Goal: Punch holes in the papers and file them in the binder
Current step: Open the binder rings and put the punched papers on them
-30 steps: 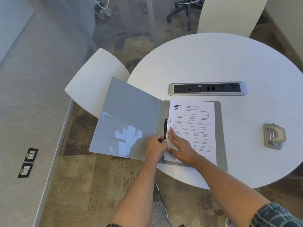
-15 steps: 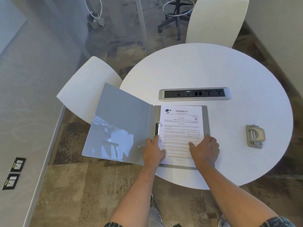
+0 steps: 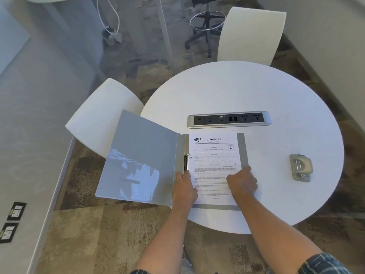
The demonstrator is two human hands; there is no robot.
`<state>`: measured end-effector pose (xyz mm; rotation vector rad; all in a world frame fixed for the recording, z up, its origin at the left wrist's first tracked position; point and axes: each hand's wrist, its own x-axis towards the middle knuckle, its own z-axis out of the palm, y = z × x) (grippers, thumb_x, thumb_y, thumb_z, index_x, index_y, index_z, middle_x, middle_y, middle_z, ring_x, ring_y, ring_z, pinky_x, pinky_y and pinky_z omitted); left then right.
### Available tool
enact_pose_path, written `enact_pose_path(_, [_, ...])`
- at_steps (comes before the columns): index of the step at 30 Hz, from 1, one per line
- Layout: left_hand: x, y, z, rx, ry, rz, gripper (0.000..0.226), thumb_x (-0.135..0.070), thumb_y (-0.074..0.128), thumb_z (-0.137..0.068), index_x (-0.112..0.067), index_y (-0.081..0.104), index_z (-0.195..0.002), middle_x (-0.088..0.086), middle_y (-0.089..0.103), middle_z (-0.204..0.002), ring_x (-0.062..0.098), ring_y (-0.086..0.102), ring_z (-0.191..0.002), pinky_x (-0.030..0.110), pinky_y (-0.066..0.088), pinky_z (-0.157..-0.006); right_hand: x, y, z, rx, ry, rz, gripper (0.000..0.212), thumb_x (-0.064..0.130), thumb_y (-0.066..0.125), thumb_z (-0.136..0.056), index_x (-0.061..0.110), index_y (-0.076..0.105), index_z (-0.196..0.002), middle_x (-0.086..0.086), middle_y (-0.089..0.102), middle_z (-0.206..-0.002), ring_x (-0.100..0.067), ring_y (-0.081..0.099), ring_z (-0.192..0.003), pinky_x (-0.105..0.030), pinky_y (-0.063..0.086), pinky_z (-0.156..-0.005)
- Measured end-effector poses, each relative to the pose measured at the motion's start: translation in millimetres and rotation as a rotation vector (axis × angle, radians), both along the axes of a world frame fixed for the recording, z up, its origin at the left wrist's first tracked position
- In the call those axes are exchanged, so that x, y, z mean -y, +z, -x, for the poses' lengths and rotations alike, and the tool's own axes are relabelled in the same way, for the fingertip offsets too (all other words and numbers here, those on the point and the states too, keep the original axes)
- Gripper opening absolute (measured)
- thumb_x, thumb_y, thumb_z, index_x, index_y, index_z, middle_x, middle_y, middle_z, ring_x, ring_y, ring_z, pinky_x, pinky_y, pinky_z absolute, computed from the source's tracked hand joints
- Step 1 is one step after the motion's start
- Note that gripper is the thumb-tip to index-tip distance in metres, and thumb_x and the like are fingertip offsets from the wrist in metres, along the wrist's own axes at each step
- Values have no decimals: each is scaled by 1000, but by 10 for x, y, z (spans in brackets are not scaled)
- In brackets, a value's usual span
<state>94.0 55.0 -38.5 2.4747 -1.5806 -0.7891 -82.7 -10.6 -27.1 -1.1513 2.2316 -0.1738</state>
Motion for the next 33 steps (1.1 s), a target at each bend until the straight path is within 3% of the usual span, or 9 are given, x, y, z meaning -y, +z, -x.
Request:
enact_pose_path(5, [-4,-57,2,19,-1,13,71,-28,81,-86,-25,39,-143,0,41,-130,17,58,-112,31,61,-86,-100,7,-115,-132,40,1,52,18,66,-84,2,49,-129,-17,54,-125,-37,61,-109,-43,48,-94])
enact_pose_path(11, [13,-55,-8,19,-12,5,71,-27,81,-86,-24,39,-143,1,40,-132,18,58,-113,32,61,-86,-127,-1,-105,-9,-27,73,57,16,69,-83,4,45,-133,-17,56,-127,-38,65,-102,-42,51,-83])
enact_pose_path(17, [12,-27,-4,29,-21,-6,73,-26,80,-87,-24,37,-145,1,40,-135,18,58,-115,31,60,-86,-122,-11,-79,86,-93,111,57,36,74,-85,4,50,-126,-13,68,-117,-38,68,-104,-43,56,-85])
enact_pose_path(25, [-24,-56,-5,43,-53,-3,76,-28,79,-87,-22,34,-148,3,40,-134,19,53,-120,31,57,-93,-186,-42,-155,-154,22,14,77,51,75,-82,4,47,-135,-16,52,-131,-35,53,-119,-44,44,-100])
enact_pose_path(29, [-13,-60,-19,49,-67,-10,76,-28,79,-87,-21,33,-148,3,40,-134,19,53,-120,31,56,-94,-100,-31,-65,-62,-91,-15,77,48,83,-71,7,54,-130,-15,53,-130,-35,53,-120,-44,42,-102])
enact_pose_path(33, [-6,-74,-30,31,-73,-21,77,-28,78,-88,-22,32,-149,3,39,-135,20,54,-120,32,56,-95,11,-21,110,59,-127,-37,65,49,80,-75,13,55,-124,-9,65,-120,-36,60,-117,-43,40,-99])
